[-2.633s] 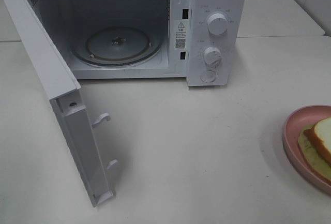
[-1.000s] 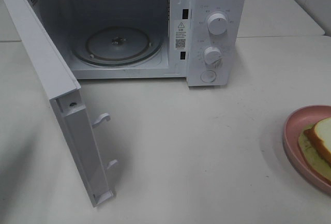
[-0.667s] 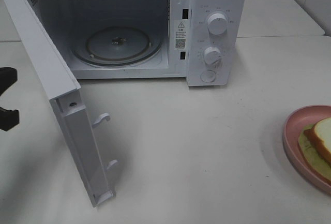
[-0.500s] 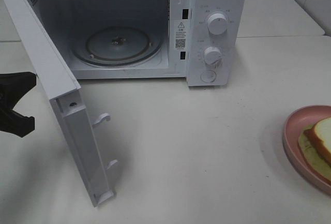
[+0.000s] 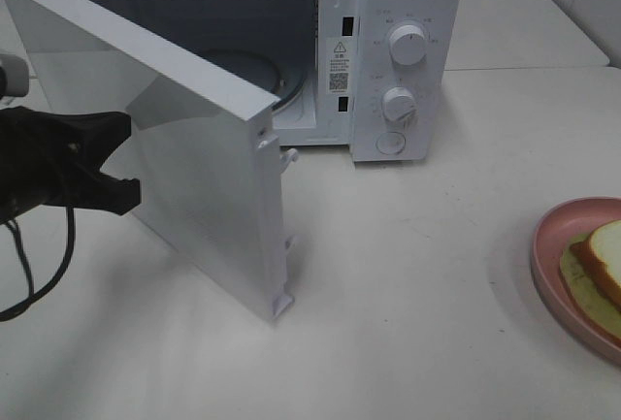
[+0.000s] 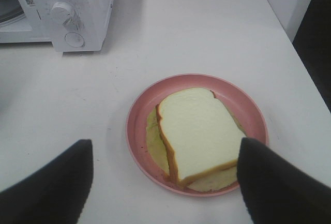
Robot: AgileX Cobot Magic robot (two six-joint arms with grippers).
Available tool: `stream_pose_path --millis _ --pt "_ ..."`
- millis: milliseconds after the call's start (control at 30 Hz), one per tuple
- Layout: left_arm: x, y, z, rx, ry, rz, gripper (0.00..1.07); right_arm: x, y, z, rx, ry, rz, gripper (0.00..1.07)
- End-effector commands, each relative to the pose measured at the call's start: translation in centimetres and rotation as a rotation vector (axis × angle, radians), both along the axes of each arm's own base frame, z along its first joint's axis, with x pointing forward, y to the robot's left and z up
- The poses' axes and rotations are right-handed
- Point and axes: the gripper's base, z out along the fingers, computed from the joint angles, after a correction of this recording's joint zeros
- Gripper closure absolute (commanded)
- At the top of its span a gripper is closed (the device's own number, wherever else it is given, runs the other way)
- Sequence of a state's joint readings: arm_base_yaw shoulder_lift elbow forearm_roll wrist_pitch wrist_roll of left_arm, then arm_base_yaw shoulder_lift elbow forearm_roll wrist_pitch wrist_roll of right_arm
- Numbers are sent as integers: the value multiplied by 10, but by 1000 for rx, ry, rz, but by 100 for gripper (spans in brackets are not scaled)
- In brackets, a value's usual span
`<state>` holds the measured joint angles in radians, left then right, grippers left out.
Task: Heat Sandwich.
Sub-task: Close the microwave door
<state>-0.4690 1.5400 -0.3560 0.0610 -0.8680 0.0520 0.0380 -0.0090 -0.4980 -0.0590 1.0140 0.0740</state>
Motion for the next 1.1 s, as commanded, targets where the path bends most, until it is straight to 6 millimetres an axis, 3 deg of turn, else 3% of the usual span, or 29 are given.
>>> stream_pose_path --millis 33,700,1100 --pt "11 -16 5 -33 -31 60 107 -2 0 0 -7 -35 -3 32" --pt "55 -87 -7 -70 -22 117 107 -2 0 0 -7 -35 -3 32" --pt "85 -108 -5 -88 -37 220 107 -2 0 0 -7 -35 -3 32"
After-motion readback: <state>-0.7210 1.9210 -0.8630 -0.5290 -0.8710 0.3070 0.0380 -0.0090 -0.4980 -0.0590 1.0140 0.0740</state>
